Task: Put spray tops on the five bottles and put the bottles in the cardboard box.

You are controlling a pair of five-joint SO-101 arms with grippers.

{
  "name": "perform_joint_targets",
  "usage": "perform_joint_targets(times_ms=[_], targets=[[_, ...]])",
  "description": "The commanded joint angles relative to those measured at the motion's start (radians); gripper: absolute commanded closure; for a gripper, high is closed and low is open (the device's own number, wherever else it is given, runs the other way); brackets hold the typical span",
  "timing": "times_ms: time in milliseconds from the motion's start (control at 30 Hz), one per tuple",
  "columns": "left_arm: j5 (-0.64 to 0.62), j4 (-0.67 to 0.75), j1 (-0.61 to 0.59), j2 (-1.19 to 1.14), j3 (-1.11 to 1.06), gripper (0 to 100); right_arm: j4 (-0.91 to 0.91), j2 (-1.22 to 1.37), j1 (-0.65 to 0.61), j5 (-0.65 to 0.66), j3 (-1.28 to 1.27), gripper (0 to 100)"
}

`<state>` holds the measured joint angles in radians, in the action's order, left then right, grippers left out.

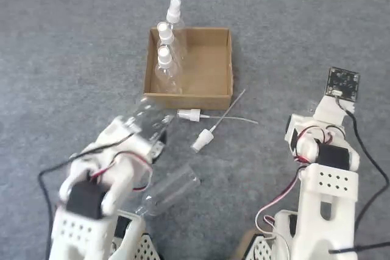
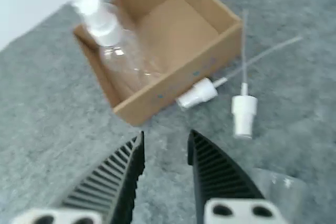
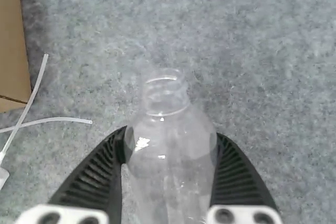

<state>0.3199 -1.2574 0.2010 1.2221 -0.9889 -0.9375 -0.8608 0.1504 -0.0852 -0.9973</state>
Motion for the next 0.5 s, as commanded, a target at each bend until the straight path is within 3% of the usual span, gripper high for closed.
perform_joint_targets(times_ms=[0, 233, 467], targets=[[0.006, 0.003, 0.066, -0.184, 0.101, 82, 0.022, -0.038, 0.013, -0.011, 0.017, 92.3], [-0.002, 0.003, 0.206, -0.483, 0.231, 82, 0.022, -0.036, 0.013, -0.011, 0.017, 92.3], [-0.072, 0.003, 0.250, -0.761, 0.390, 82, 0.022, -0.039, 0.016, -0.011, 0.017, 92.3]])
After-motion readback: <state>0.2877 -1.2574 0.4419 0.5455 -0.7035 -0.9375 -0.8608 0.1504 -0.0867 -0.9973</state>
